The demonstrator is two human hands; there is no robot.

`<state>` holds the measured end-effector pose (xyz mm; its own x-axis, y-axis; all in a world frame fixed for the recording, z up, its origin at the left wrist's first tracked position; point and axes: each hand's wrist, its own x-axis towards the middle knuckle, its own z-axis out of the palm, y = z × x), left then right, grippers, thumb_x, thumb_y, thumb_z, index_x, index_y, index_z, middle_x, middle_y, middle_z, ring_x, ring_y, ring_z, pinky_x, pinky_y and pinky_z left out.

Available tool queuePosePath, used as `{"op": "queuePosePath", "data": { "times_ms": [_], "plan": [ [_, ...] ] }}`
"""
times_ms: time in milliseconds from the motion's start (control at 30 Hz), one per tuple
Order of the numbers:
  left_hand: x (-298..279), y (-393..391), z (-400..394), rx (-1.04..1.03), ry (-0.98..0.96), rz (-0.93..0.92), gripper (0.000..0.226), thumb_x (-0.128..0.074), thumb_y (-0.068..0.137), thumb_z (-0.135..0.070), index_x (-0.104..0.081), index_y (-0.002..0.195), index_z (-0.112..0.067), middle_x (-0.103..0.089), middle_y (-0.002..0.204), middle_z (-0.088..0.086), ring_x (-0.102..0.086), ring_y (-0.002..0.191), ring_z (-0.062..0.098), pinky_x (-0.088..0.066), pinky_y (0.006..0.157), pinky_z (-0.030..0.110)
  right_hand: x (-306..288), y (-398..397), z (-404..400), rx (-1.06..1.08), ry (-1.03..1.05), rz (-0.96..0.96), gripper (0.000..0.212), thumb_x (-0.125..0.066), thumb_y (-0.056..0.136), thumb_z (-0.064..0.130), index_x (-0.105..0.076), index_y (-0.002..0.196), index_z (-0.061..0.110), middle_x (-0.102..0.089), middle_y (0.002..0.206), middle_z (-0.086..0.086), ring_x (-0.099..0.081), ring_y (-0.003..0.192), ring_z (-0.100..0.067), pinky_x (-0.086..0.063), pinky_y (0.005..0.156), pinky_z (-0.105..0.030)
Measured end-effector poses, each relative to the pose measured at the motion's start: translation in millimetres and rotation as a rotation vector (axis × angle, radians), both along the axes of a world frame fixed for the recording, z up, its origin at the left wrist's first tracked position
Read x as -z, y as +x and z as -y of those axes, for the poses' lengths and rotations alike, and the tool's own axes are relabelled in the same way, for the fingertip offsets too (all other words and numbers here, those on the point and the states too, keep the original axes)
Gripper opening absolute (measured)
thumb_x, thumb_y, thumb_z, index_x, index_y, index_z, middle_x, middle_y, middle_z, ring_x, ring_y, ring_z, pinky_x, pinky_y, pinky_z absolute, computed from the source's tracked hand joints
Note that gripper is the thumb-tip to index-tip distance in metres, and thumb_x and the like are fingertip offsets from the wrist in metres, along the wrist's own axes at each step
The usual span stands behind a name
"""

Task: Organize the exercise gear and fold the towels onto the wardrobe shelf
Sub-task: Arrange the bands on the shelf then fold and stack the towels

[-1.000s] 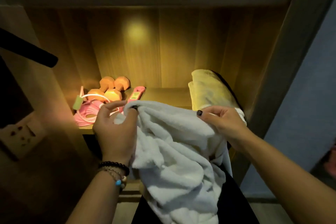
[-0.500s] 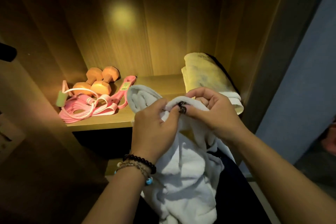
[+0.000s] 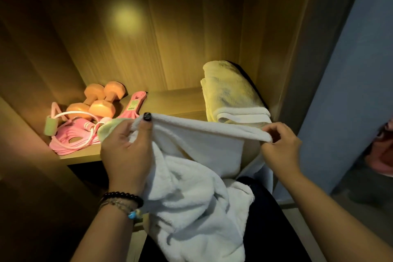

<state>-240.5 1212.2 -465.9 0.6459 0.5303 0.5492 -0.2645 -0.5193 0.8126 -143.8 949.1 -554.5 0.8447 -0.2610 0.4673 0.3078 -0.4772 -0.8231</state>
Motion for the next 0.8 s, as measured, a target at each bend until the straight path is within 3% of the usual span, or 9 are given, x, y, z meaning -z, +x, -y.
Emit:
{"op": "queuePosePath", "data": {
  "times_ms": [133,200,267,333,433,500,600,700,800],
  "plan": [
    [6,2,-16,-0.059,-0.080,-0.075,0.039,-0.058,0.095,-0.033,-0.058,0.073,-0.001,-0.051,0.065,0.013,-0.042,0.061,0.017,-0.037,0.057,0.035,-17,5,9,0.113,0.052,0.006,0.026,-0.059,0.074,-0.009,-0.068,0.085,0.014,-0.062,0.086,-0.002,-0.055,0.071,-0.005,-0.037,0.061,-0.002],
    [2,3,-16,-0.069,-0.118,-0.124,0.030,-0.059,0.094,-0.031,-0.059,0.078,-0.006,-0.055,0.070,0.007,-0.047,0.066,0.016,-0.037,0.061,0.030,-39,6,4,0.089,0.098,0.046,0.028,-0.057,0.079,-0.006,-0.068,0.085,0.019,-0.064,0.079,0.002,-0.055,0.068,0.001,-0.037,0.059,-0.002],
    [-5,3,-13,-0.061,-0.129,-0.184,0.009,-0.063,0.091,-0.027,-0.061,0.095,-0.019,-0.060,0.087,-0.006,-0.055,0.088,0.015,-0.042,0.071,0.029,-67,4,-3,0.022,0.116,0.080,0.027,-0.059,0.082,-0.002,-0.067,0.083,0.023,-0.063,0.073,0.010,-0.055,0.064,0.006,-0.040,0.057,-0.004],
    [-12,0,-5,0.025,-0.064,-0.229,0.035,-0.070,0.085,-0.027,-0.058,0.118,-0.028,-0.056,0.108,-0.022,-0.051,0.108,0.003,-0.041,0.090,0.028,-94,-1,-11,-0.104,0.030,0.104,0.023,-0.063,0.082,0.002,-0.070,0.085,0.024,-0.064,0.074,0.014,-0.057,0.068,0.005,-0.043,0.060,-0.006],
    [-18,-3,16,0.347,0.072,-0.340,0.063,-0.075,0.078,-0.032,-0.047,0.133,-0.044,-0.050,0.103,-0.046,-0.053,0.096,-0.014,-0.045,0.090,0.021,-123,-13,-27,-0.359,-0.194,0.103,0.022,-0.071,0.081,0.005,-0.073,0.091,0.024,-0.065,0.080,0.017,-0.062,0.080,-0.002,-0.050,0.066,-0.014],
    [-13,-1,28,0.483,0.157,-0.420,0.045,-0.073,0.078,-0.036,-0.057,0.119,-0.045,-0.064,0.095,-0.032,-0.064,0.084,-0.004,-0.052,0.076,0.019,-130,-20,-39,-0.462,-0.287,0.093,0.016,-0.074,0.079,0.005,-0.076,0.089,0.017,-0.068,0.080,0.012,-0.064,0.081,-0.008,-0.053,0.070,-0.026],
    [-3,5,36,0.449,0.196,-0.334,0.005,-0.065,0.087,-0.036,-0.066,0.083,-0.032,-0.069,0.078,-0.011,-0.063,0.072,0.014,-0.047,0.064,0.030,-128,-25,-46,-0.510,-0.345,0.115,0.011,-0.075,0.077,0.005,-0.076,0.086,0.012,-0.072,0.083,0.001,-0.064,0.081,-0.014,-0.054,0.073,-0.041],
    [3,7,33,0.351,0.085,-0.231,0.018,-0.061,0.089,-0.030,-0.063,0.071,-0.028,-0.067,0.073,-0.007,-0.057,0.068,0.028,-0.044,0.061,0.039,-115,-24,-39,-0.483,-0.378,0.122,0.014,-0.076,0.076,0.006,-0.076,0.087,0.014,-0.071,0.085,0.001,-0.064,0.082,-0.014,-0.054,0.073,-0.041],
    [8,7,23,0.258,0.001,-0.203,0.024,-0.062,0.091,-0.017,-0.063,0.069,-0.026,-0.064,0.070,-0.016,-0.055,0.064,0.010,-0.042,0.061,0.024,-97,-20,-29,-0.416,-0.503,0.045,0.026,-0.068,0.075,0.002,-0.074,0.094,0.018,-0.068,0.092,0.001,-0.061,0.087,-0.017,-0.052,0.075,-0.038]
  ]
}}
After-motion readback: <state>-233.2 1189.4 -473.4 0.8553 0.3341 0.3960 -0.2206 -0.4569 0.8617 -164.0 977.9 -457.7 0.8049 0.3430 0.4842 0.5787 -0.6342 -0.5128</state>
